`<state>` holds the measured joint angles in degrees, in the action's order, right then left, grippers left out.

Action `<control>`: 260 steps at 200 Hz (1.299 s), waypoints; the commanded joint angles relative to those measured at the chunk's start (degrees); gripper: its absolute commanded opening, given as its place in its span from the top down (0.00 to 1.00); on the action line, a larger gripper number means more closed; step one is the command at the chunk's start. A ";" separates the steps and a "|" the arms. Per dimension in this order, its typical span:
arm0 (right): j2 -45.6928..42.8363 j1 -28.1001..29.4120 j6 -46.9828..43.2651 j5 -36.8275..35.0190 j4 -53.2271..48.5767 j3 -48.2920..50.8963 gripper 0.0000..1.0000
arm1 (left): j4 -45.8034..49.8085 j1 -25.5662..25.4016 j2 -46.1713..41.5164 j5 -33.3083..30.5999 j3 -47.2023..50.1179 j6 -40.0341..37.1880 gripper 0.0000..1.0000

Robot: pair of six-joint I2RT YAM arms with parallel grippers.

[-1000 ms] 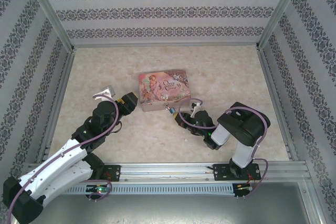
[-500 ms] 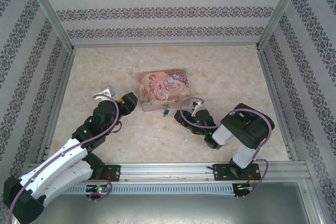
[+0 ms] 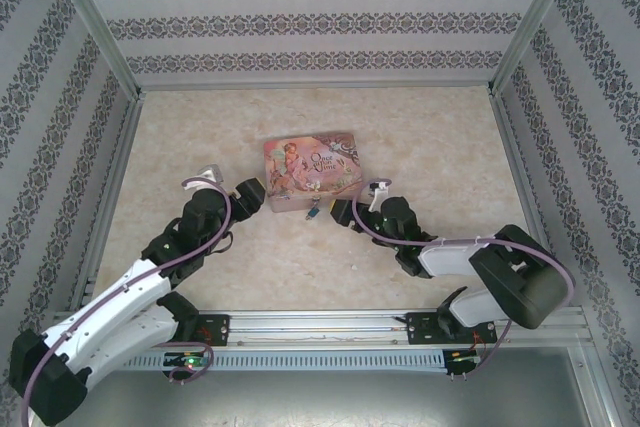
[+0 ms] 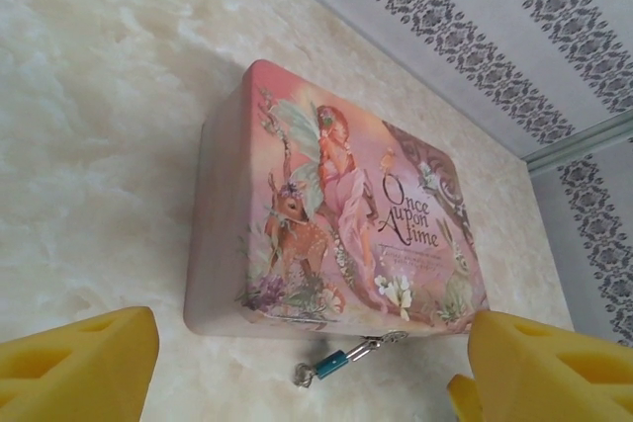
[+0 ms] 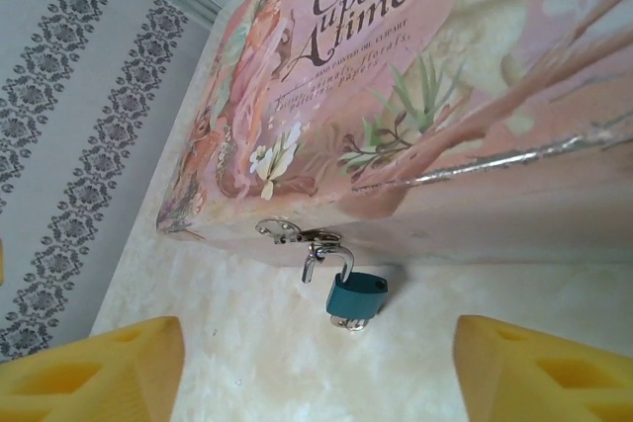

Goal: Unlock a padlock with a key

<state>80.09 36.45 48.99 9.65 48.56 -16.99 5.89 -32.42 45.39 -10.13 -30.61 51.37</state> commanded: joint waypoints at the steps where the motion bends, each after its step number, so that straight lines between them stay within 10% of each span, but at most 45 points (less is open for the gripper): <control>1: -1.23 -0.88 -4.24 2.20 -3.20 -1.02 0.23 | 0.67 1.59 0.91 2.15 -0.71 -0.76 0.16; 61: -0.29 -1.03 -4.71 6.22 -1.72 -2.34 0.02 | -1.25 9.74 4.92 12.99 -0.40 -0.46 0.07; 260: 17.16 0.68 -3.84 10.55 13.91 -7.25 0.04 | -10.58 18.99 31.88 37.35 -9.34 -2.31 0.16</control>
<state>95.29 36.45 44.77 18.59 57.98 -22.68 -2.66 -14.44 75.18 24.01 -37.28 50.92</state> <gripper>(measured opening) 0.959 0.852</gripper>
